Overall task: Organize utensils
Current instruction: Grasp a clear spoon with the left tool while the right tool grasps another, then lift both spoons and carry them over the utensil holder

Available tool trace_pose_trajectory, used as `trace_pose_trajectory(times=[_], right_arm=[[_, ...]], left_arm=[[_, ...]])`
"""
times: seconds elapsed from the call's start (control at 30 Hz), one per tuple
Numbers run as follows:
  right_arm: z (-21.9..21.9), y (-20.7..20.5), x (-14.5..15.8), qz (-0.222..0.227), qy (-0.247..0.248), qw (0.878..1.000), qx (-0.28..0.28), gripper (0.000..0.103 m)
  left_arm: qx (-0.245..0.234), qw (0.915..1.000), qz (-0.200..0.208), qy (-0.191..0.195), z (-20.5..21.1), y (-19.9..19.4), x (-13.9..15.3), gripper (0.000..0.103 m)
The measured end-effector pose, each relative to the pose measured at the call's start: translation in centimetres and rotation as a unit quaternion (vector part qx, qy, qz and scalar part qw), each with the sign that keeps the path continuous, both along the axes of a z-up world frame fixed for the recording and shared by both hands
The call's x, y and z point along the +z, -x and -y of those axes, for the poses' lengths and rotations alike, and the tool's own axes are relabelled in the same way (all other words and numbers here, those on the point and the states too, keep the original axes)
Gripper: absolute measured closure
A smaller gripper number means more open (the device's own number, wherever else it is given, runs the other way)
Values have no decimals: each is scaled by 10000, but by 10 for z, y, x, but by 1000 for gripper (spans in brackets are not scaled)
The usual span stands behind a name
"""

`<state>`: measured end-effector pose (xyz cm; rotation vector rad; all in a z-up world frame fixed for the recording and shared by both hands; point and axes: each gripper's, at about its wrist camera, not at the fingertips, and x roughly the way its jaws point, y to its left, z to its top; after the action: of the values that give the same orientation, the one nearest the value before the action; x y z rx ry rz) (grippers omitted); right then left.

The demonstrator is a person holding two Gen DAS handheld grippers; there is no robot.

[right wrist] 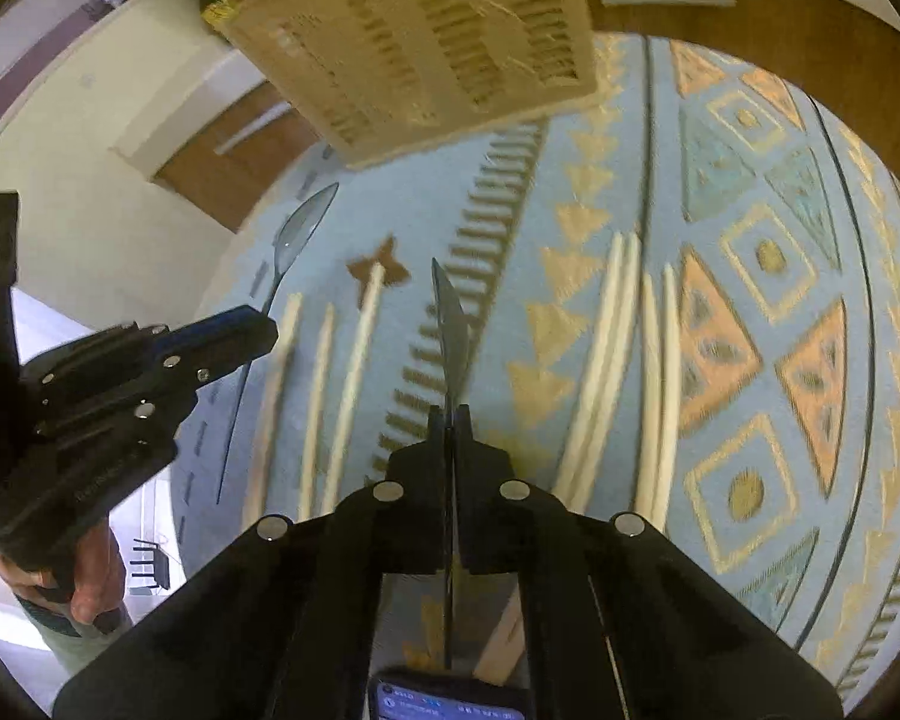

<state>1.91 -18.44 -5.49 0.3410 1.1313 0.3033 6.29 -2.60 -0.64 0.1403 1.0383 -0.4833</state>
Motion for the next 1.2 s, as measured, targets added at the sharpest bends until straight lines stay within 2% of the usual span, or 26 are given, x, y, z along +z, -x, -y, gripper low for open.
trace_pose_trajectory(times=[0.2, 0.3, 0.37, 0.43, 0.5, 0.57, 0.6, 0.63, 0.67, 0.7, 0.8, 0.83, 0.9, 0.97, 1.07, 1.2], right_arm=[[3, -24, 8, 253, -22, 9996, 119, 100], [10, -29, 9, 205, 176, 9996, 20, 96], [15, -30, 9, 140, 230, 9996, 3, 88], [15, -32, 10, 81, 266, 9996, 40, 64], [12, -34, 10, 61, 349, 9993, 77, 47], [0, -43, 4, -195, 715, 9972, 129, 47], [-2, -46, 2, -322, 793, 9962, 142, 51], [-6, -50, 0, -429, 865, 9952, 160, 62], [-9, -53, -3, -529, 954, 9939, 174, 67], [-12, -56, -6, -660, 1053, 9921, 186, 69], [-26, -58, -4, -667, 1366, 9878, 327, 71], [-33, -58, -5, -666, 1468, 9861, 405, 84], [-47, -55, -3, -605, 1794, 9804, 549, 92], [-54, -52, -2, -556, 1731, 9808, 706, 93], [-53, -48, 11, -286, 1212, 9889, 804, 93], [-35, -36, 59, 499, 734, 9923, 860, 93]], left_arm=[[277, 9976, 116, 619, -36, -5, 6, 93], [413, 9977, 175, 508, -45, -8, 3, 93], [476, 9978, 216, 409, -47, -7, 0, 93], [462, 9977, 226, 435, -51, -8, 0, 93], [464, 9977, 232, 443, -52, -9, -2, 93], [478, 9979, 278, 327, -52, -9, -4, 93], [492, 9980, 302, 262, -52, -9, -5, 93], [503, 9980, 330, 195, -52, -9, -6, 93], [509, 9979, 357, 164, -52, -9, -5, 93], [509, 9979, 375, 159, -53, -9, -6, 93], [508, 9974, 513, 87, -52, -6, -3, 93], [518, 9971, 556, 58, -52, -5, -2, 93], [555, 9960, 707, 24, -50, -3, 2, 93], [552, 9947, 857, 108, -50, 0, 8, 93], [552, 9912, 1123, 421, -50, 3, 24, 93], [558, 9798, 1522, 1171, -56, 4, 60, 93]])
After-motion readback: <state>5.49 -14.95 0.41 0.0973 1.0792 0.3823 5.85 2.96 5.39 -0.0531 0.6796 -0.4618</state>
